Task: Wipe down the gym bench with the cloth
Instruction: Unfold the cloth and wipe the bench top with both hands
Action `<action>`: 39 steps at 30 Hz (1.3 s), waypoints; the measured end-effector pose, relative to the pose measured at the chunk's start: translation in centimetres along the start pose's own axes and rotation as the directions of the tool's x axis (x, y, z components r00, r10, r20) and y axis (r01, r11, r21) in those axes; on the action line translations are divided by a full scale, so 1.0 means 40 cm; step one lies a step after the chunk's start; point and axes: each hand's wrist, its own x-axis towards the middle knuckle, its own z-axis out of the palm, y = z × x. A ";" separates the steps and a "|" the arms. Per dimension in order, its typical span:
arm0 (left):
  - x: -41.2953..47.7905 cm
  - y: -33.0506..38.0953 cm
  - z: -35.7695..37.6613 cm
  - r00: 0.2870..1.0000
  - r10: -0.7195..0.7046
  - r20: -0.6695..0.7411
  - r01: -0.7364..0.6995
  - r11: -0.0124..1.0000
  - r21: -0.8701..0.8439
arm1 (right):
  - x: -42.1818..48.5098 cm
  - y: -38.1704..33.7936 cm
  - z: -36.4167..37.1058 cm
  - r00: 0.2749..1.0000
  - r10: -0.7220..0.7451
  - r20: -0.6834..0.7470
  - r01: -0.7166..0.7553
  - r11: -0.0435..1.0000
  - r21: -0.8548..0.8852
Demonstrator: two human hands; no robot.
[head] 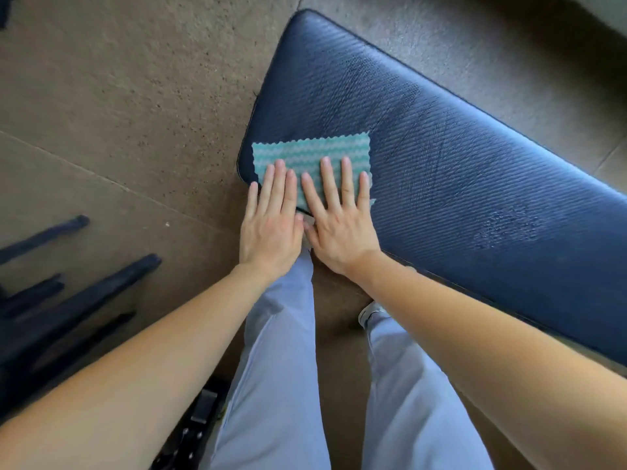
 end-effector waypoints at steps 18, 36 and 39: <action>0.420 -0.152 -0.194 0.987 0.122 -0.103 -0.141 0.968 -0.206 | 0.422 0.111 -0.213 0.984 0.087 -0.158 -0.099 0.993 -0.064; 0.064 -0.010 -0.002 0.897 0.428 0.107 -0.441 0.877 0.191 | -0.096 -0.092 0.053 0.886 0.463 -0.008 -0.446 0.858 0.253; 0.072 0.060 0.011 0.841 0.521 0.144 -0.541 0.812 0.220 | -0.154 -0.066 0.073 0.820 0.572 0.015 -0.547 0.776 0.315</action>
